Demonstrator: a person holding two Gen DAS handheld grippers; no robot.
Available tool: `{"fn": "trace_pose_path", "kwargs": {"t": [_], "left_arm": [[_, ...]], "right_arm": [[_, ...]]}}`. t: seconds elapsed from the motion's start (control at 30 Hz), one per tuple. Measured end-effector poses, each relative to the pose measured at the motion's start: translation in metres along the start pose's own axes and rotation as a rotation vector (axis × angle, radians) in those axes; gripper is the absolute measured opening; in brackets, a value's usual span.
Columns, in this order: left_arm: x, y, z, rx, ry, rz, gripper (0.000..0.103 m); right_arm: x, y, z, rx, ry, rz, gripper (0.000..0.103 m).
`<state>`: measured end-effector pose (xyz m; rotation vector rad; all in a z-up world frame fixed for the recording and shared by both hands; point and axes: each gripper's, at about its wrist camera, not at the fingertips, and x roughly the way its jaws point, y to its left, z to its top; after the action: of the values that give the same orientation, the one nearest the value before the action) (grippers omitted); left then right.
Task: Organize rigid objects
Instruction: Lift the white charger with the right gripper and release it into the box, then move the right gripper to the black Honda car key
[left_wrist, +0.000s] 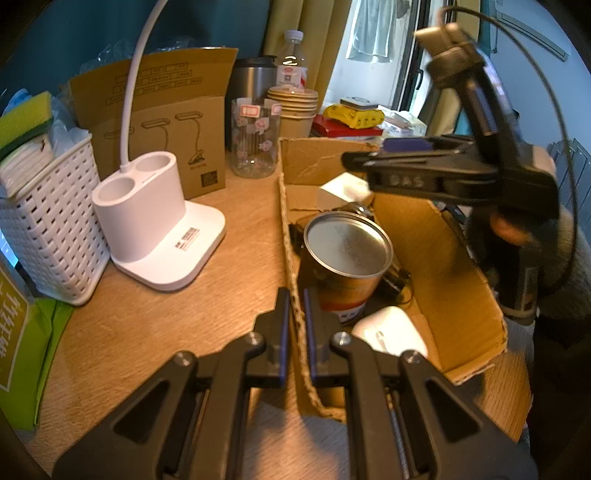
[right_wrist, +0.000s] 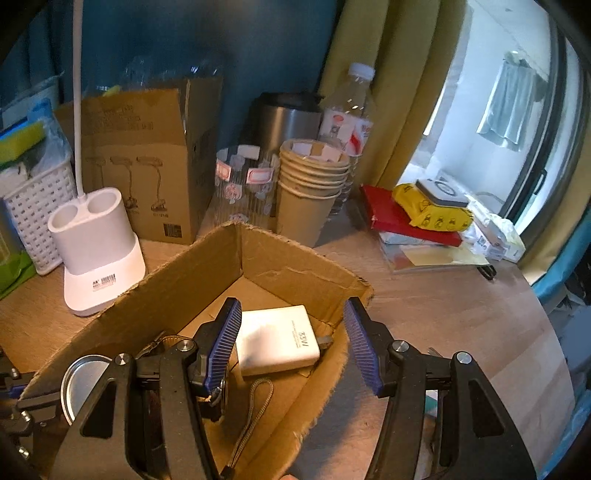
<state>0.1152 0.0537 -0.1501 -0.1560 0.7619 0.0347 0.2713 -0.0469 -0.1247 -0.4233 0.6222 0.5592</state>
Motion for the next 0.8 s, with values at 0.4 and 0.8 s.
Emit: {"fn": "trace_pose_path", "kwargs": {"t": [0.4,0.8], "left_arm": [[0.000,0.000,0.000,0.000,-0.001,0.000,0.009],[0.000,0.000,0.000,0.000,-0.001,0.000,0.009]], "right_arm": [[-0.051,-0.032,-0.007,0.094,-0.104,-0.052,0.064],[-0.072,-0.071,-0.025,0.158,-0.115,-0.122,0.065]]}}
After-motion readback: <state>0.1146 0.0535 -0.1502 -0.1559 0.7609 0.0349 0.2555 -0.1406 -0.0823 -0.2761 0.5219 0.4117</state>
